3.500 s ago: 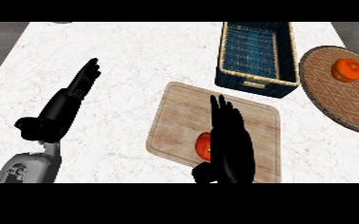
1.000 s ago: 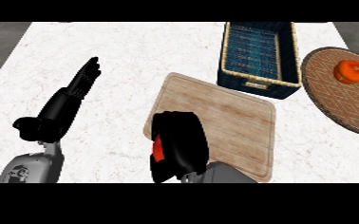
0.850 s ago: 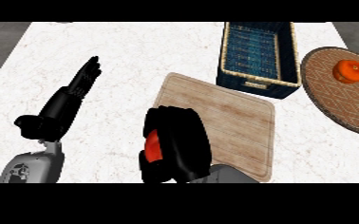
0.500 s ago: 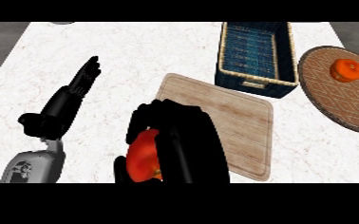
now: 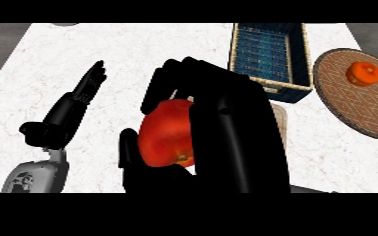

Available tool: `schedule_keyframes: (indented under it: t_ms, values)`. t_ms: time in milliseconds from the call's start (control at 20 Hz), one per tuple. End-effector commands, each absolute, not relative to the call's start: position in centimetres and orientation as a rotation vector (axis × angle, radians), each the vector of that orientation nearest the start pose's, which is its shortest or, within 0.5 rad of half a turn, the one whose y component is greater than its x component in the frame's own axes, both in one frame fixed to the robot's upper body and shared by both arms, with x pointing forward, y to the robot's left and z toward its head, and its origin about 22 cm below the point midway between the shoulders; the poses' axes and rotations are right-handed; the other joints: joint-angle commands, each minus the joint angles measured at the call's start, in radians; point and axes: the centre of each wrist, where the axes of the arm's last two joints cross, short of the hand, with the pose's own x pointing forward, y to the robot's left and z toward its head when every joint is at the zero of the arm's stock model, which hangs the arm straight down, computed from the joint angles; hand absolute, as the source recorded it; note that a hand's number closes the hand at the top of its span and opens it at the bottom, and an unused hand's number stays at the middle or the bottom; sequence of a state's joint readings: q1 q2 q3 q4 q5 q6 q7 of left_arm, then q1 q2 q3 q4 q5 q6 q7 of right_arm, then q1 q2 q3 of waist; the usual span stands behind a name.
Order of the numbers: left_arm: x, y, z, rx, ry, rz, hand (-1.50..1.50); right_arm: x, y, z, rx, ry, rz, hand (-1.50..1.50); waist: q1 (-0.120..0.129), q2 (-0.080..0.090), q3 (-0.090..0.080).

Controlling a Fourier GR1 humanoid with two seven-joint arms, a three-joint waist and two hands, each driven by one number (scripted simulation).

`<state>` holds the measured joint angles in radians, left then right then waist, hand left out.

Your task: Pick the tomato from the cutting board and place it in the basket

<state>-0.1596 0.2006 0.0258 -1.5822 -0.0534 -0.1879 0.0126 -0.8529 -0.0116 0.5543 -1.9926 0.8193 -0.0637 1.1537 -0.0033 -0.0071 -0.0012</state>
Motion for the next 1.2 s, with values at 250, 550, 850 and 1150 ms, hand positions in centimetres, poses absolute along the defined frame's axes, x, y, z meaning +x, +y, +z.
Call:
schedule_keyframes:
  t_ms: [250,550,850,1150]
  values:
    - [28.4,25.2,6.7,0.050,-1.694,-0.392,0.00,25.7,-4.9,30.0,-0.760,-1.709,0.384,1.50,0.005,0.005,0.001]
    - [28.2,26.0,5.2,0.035,-1.685,-0.394,0.00,30.5,-5.4,30.0,-0.872,-1.697,0.248,1.50,0.011,0.009,0.000]
    - [28.7,26.3,5.9,0.032,-1.701,-0.390,0.00,35.2,-9.3,34.1,-0.924,-1.708,0.096,1.50,0.017,0.011,0.001]
    - [28.5,25.7,5.7,0.039,-1.700,-0.394,0.00,38.0,-12.9,33.7,-0.968,-1.633,0.083,1.50,0.011,0.008,0.001]
